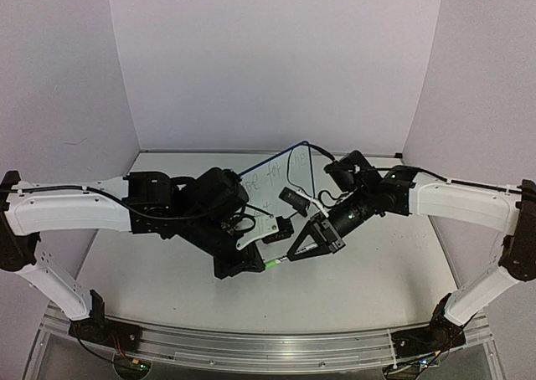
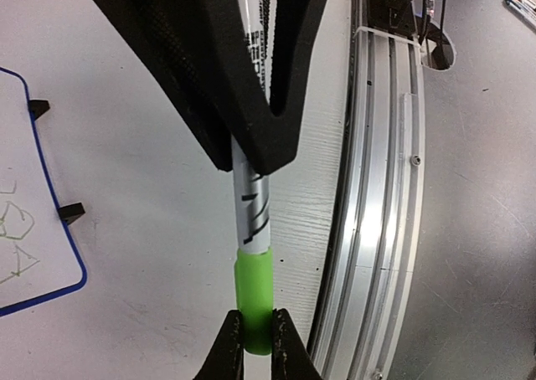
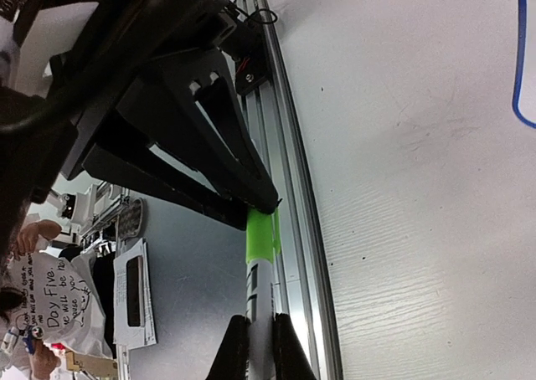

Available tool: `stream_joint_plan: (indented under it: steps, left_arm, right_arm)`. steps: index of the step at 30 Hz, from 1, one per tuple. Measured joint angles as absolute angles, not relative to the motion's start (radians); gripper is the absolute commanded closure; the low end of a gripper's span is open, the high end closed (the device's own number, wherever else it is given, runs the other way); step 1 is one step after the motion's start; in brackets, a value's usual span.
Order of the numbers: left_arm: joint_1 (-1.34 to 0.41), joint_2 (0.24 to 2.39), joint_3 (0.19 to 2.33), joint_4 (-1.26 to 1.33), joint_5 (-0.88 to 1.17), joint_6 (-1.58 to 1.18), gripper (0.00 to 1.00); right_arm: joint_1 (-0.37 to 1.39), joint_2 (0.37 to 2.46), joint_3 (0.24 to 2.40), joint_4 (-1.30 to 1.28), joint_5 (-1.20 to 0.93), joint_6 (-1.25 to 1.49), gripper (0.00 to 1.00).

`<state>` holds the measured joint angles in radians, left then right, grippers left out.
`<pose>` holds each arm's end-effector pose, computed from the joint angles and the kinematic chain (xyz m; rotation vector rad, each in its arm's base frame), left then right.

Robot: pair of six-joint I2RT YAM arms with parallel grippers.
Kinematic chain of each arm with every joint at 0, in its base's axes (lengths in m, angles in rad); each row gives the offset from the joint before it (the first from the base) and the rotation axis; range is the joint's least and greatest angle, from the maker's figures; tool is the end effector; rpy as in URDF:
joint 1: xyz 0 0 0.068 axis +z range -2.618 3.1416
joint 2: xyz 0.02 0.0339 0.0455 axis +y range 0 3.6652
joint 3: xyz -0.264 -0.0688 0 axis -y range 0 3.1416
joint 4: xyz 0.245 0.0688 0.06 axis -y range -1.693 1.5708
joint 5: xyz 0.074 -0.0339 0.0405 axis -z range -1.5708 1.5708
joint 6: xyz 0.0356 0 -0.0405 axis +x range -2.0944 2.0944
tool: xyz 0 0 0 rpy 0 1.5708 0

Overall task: Write a sentence on the whiteboard
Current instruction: Insert the pen cap into the whiteboard marker.

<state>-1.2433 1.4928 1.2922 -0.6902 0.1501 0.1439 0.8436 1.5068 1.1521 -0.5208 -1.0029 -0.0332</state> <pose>0.0979 -0.3048 0.3018 1.6917 1.9280 -0.6382 0.1859 0.2541 0.2766 -1.4759 2.0053 1.5792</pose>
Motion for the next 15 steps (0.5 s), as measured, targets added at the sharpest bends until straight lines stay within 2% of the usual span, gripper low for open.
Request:
stream_joint_plan:
  steps: [5, 10, 15]
  left_arm:
    - [-1.240, 1.397, 1.290, -0.630, 0.049, 0.144, 0.67]
    - [-1.229, 1.287, 1.290, -0.505, -0.040, 0.133, 0.54]
    - [-1.216, 1.267, 1.279, -0.461, -0.102, 0.106, 0.41]
  right_arm:
    - [0.841, 1.469, 1.123, -0.392, -0.989, 0.025, 1.00]
    - [0.841, 1.467, 1.078, -0.346, -0.990, 0.080, 1.00]
    - [0.830, 1.441, 1.041, -0.290, -0.951, 0.122, 1.00]
